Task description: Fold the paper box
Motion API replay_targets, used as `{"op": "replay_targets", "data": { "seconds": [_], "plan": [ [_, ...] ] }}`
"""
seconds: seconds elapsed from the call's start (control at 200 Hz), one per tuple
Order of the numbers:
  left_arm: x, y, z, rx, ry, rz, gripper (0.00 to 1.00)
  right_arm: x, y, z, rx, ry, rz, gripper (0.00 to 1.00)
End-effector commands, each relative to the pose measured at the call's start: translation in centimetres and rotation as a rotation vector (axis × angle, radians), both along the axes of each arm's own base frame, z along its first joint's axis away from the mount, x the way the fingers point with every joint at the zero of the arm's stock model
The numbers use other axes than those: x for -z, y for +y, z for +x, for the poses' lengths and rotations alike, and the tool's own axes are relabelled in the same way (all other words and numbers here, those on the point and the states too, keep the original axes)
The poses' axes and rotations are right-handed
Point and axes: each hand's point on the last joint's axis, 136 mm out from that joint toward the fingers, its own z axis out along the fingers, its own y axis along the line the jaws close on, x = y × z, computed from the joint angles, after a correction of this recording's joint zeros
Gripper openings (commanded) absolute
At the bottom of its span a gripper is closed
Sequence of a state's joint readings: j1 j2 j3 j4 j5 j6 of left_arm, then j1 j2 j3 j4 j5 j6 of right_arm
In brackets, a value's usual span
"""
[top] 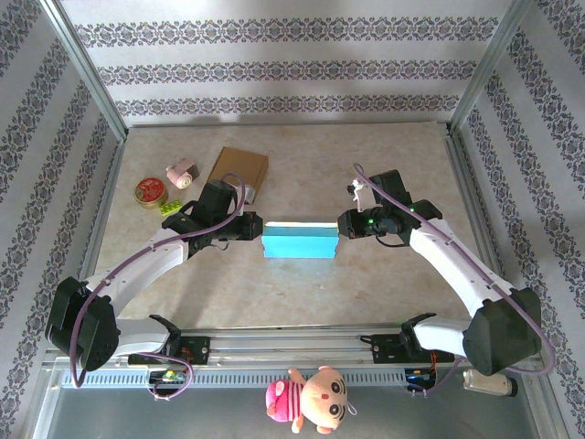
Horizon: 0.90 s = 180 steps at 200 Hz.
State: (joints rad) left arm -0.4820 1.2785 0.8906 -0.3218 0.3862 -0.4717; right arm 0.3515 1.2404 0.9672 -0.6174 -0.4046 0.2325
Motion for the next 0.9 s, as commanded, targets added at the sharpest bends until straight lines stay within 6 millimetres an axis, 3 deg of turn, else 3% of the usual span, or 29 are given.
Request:
{"op": "replay_targets", "data": {
  "seconds": [0.0, 0.245, 0.53, 0.894],
  "plan": [
    [-1.2, -0.1, 0.4, 0.012, -0.027, -0.012, 0.07, -0.4, 0.3, 0.2, -0.012, -0.013, -0.003, 0.16],
    [-1.3, 0.0, 0.3, 0.012, -0.034, -0.015, 0.08, -0.3, 0.2, 0.3, -0.007, -0.018, -0.01, 0.14],
    [-1.4, -0.3, 0.1, 0.017, -0.037, -0.041, 0.08, -0.6, 0.4, 0.1, -0.002, -0.028, -0.005, 0.05],
    [-0.6, -0.5, -0.4, 0.014, -0.014, -0.054, 0.08, 0.9, 0.5, -0.8, 0.019, 0.009, 0.001, 0.03]
  ]
}}
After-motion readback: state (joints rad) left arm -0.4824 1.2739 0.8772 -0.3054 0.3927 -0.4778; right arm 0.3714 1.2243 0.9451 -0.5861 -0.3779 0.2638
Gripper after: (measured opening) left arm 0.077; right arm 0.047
